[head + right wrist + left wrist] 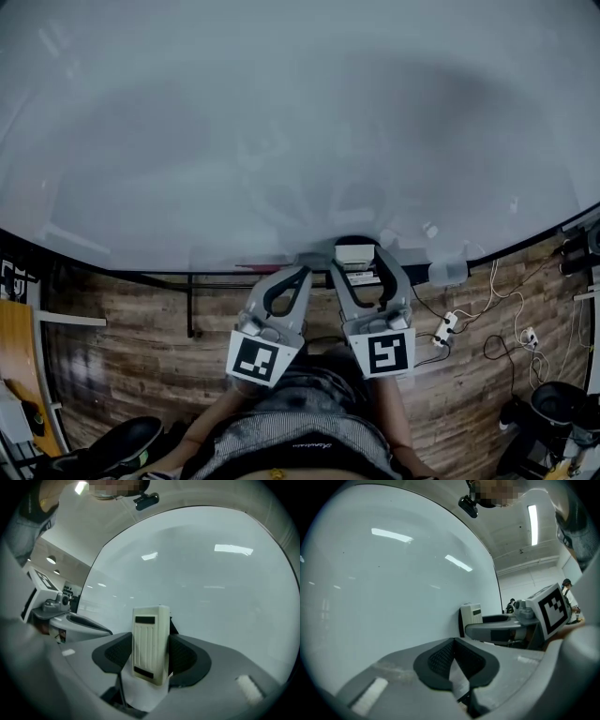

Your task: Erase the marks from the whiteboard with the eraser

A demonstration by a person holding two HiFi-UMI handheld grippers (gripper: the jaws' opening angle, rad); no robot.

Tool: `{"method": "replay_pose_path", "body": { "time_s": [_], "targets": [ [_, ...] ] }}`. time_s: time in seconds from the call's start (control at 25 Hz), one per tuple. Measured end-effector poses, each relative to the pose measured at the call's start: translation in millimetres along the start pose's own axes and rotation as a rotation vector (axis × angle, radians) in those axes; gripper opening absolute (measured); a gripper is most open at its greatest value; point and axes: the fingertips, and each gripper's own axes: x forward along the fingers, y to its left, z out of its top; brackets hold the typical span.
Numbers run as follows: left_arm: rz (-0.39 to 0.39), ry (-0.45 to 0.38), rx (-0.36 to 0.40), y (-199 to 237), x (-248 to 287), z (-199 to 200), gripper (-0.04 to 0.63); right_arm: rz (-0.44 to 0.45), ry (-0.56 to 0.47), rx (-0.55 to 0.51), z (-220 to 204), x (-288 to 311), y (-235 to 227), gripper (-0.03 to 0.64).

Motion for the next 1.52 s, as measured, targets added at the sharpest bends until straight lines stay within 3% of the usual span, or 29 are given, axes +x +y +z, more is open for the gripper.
{"method": "replay_pose_path", "body": {
  "time_s": [0.4, 1.52],
  "targets": [
    [0.110, 0.024, -0.034, -35.6, 26.8, -2.6, 0.003, 0.117, 0.023, -0.005, -7.3, -17.6, -30.4, 0.245],
    [0.199, -0.002, -0.028, -154.5, 114.9, 11.0, 0.003, 0.177, 0.022, -0.044, -32.1, -92.7, -163.9, 0.244]
  ]
}}
